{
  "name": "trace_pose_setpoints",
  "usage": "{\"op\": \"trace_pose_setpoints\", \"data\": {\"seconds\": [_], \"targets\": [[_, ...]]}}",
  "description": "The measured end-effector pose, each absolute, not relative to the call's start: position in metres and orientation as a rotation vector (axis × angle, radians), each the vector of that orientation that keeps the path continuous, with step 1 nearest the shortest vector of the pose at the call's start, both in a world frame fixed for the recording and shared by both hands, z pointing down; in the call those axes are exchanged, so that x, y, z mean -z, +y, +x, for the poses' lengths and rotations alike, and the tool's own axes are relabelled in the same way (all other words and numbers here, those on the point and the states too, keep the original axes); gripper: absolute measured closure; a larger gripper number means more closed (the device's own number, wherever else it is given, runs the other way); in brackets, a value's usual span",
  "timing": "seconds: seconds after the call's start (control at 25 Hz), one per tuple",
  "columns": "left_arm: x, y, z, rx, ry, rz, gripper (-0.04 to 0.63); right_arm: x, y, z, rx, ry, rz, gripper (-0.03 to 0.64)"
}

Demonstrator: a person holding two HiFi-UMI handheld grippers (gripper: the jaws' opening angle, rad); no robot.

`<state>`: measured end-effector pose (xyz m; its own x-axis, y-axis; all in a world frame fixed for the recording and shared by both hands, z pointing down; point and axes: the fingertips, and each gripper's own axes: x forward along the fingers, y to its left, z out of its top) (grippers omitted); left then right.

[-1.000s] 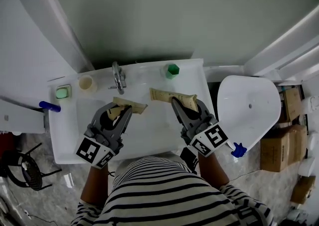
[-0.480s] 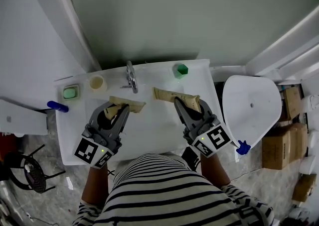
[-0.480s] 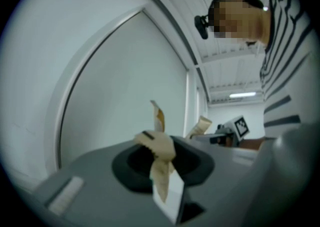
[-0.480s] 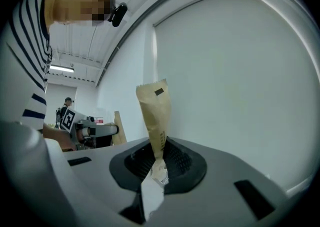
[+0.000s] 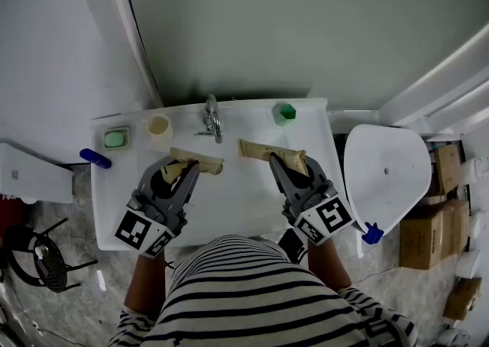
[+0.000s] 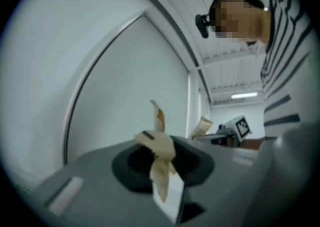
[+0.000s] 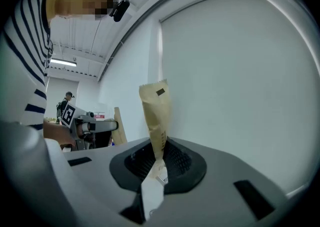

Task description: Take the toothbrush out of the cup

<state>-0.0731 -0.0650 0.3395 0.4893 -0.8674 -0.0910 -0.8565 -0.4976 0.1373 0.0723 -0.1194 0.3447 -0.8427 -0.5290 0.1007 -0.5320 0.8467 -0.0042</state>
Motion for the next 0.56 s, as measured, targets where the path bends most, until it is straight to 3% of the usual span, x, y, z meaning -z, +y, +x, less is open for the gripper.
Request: {"op": "trace_pose_setpoints", "data": {"seconds": [0.56], "targets": [[-0.339,-0.064,-0.065,0.253,-1.529,2.654,0.511,-0.341,-0.113,0.087,-0.025,-2.907,0.854,0.581]]}}
